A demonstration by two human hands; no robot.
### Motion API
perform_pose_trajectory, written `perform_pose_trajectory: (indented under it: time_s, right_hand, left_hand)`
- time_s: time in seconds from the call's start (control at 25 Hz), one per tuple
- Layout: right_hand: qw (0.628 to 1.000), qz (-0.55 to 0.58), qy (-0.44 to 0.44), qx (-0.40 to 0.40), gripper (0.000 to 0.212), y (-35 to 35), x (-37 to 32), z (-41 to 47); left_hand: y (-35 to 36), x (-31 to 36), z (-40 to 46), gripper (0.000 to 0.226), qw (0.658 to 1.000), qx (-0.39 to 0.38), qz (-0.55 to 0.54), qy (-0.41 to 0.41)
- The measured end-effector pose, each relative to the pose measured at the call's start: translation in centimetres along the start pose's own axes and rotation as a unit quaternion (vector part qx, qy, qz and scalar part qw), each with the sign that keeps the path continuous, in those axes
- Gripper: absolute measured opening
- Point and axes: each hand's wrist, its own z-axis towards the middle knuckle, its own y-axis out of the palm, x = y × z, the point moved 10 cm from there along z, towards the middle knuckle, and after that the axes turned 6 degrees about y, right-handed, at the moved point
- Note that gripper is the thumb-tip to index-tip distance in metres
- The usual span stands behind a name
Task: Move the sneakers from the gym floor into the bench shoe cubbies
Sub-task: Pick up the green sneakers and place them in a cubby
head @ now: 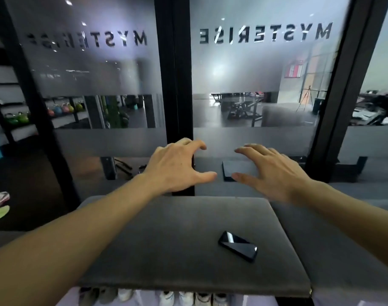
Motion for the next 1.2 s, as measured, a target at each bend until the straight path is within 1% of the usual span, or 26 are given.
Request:
perform_pose_trajectory:
  time_s: [0.12, 0.28, 0.36, 0.52, 0.64, 0.84, 1.08, 1.2]
  right_hand:
    - [0.999, 0.000, -0.017, 0.031, 0.067, -9.0, -1.0, 5.0]
    - [0.998, 0.007, -0.004, 0.067, 0.064, -19.5, -1.4, 9.9]
    - [0.997, 0.012, -0.007, 0.074, 0.064, -23.2, -1.7, 11.4]
    - [0.996, 0.014, -0.021, 0.089, 0.063, -28.3, -2.5, 12.9]
    - [0.995, 0.020, -0.039, 0.088, 0.064, -30.1, -3.4, 13.0]
    - [0.991, 0.051, -0.094, 0.086, 0.064, -30.4, -6.6, 12.9]
    - [0.972, 0.105, -0.185, 0.095, 0.068, -31.1, -15.4, 13.1]
    - [0.963, 0.131, -0.225, 0.075, 0.071, -31.5, -21.7, 12.6]
  left_hand:
    - [-8.8, 0.3, 4.4, 0.074, 1.000, 0.024, 0.008, 0.006]
    - [-19.1, 1.1, 8.8, 0.073, 0.998, 0.052, 0.024, 0.005]
    - [-22.9, 1.6, 10.2, 0.072, 0.997, 0.063, 0.041, 0.003]
    - [-28.1, 2.5, 10.9, 0.069, 0.994, 0.095, 0.045, -0.010]
    - [-29.4, 3.2, 10.2, 0.070, 0.994, 0.090, 0.061, -0.022]
    - [-30.7, 2.8, 7.1, 0.071, 0.992, 0.068, 0.088, -0.067]
    - [-35.4, -0.6, 0.1, 0.070, 0.975, 0.053, 0.153, -0.151]
    - [-39.1, -3.3, -5.7, 0.070, 0.960, 0.042, 0.198, -0.193]
